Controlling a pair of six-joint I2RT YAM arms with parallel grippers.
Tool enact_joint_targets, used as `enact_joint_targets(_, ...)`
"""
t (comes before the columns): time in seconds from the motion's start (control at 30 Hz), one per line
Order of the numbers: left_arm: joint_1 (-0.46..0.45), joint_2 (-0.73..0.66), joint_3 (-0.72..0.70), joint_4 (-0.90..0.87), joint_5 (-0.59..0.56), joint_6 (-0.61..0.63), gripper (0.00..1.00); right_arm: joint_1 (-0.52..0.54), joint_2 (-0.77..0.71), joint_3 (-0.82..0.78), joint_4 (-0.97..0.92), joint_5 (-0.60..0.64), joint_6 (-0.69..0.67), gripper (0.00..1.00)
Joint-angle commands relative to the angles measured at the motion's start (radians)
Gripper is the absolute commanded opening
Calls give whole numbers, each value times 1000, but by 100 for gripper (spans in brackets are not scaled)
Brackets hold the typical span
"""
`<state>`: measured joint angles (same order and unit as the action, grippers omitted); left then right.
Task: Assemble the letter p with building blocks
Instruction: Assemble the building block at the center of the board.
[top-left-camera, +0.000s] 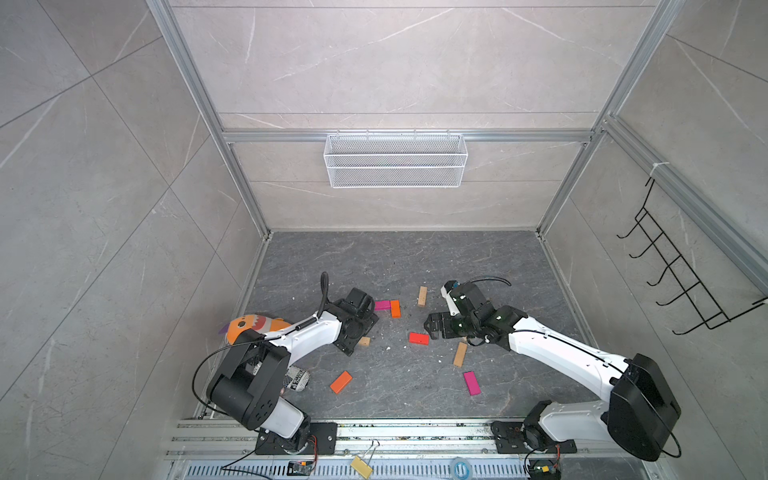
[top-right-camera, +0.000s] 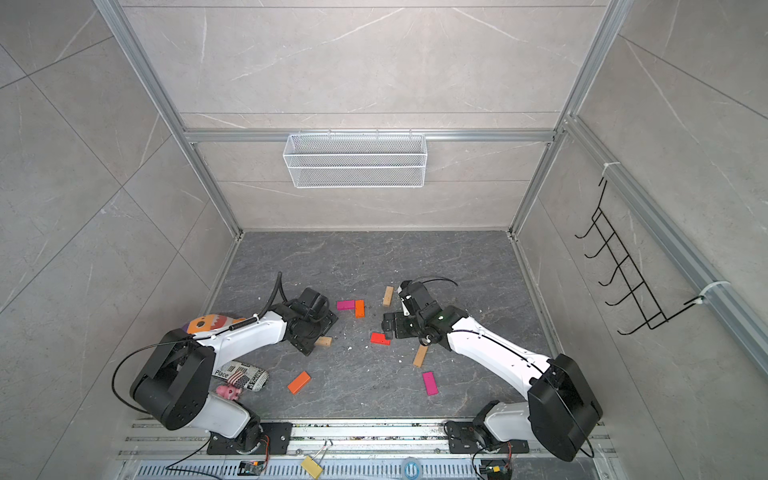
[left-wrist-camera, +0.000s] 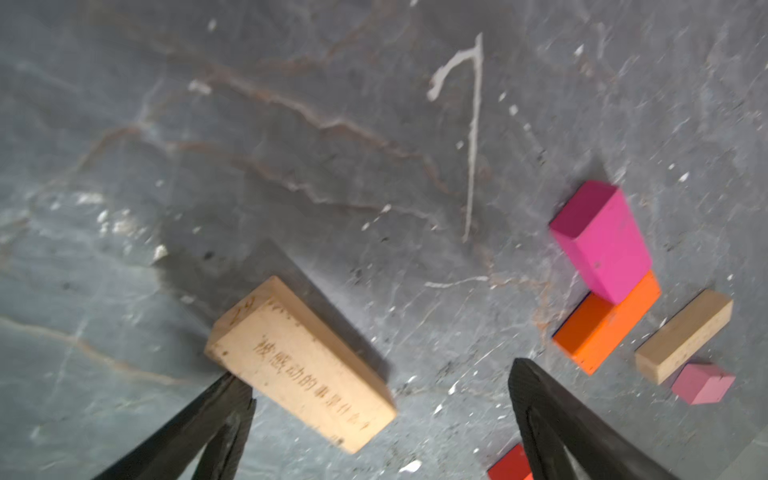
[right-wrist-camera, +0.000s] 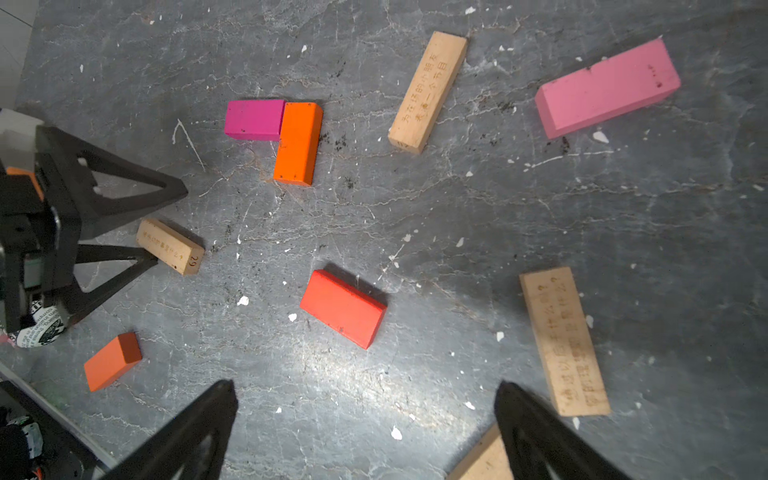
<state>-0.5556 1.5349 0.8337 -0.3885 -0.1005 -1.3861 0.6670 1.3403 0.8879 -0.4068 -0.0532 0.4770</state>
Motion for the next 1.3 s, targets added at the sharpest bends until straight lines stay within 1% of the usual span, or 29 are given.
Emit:
enact_joint_targets(0.0, 8, 35, 67, -21, -48, 23, 98, -4, -23, -19, -27, 3, -6, 100)
enact_joint_targets(0.17, 19, 94, 130, -40, -56, 56, 98, -4, -29, -24, -25, -2, -2, 100)
enact_joint_targets(0.3, 20, 111, 140, -21, -62, 81, 97, -3, -26, -27, -20, -7, 0, 100)
enact_joint_targets(0.37, 19, 111, 156, -44, -66, 93, 96, -4, -24, -26, -22, -10, 0, 100)
enact_joint_targets(0.5, -5, 70, 170, -118, -121, 165, 92, -4, -27, -27, -18, -14, 0, 100)
enact_joint_targets(0.63, -39, 6, 164, -220, -148, 227, 88, -4, -32, -33, -9, -22, -2, 100)
enact_joint_targets(0.67, -51, -10, 153, -233, -151, 228, 87, -4, -32, -35, -6, -24, -3, 100)
enact_joint_targets(0.73, -79, -35, 126, -236, -139, 217, 82, -4, -28, -38, 5, -33, -7, 100)
enact_joint_targets(0.83, -101, -41, 102, -234, -133, 185, 78, -4, -29, -39, 20, -47, -9, 100)
enact_joint_targets(1.1, -129, 27, 109, -214, -120, 126, 72, -4, -30, -52, 36, -55, -5, 100)
enact_joint_targets(1.2, -129, 54, 113, -199, -104, 121, 65, -3, -39, -65, 39, -56, 0, 100)
enact_joint_targets(1.27, -131, 68, 113, -199, -102, 110, 64, -4, -44, -74, 39, -55, 2, 100)
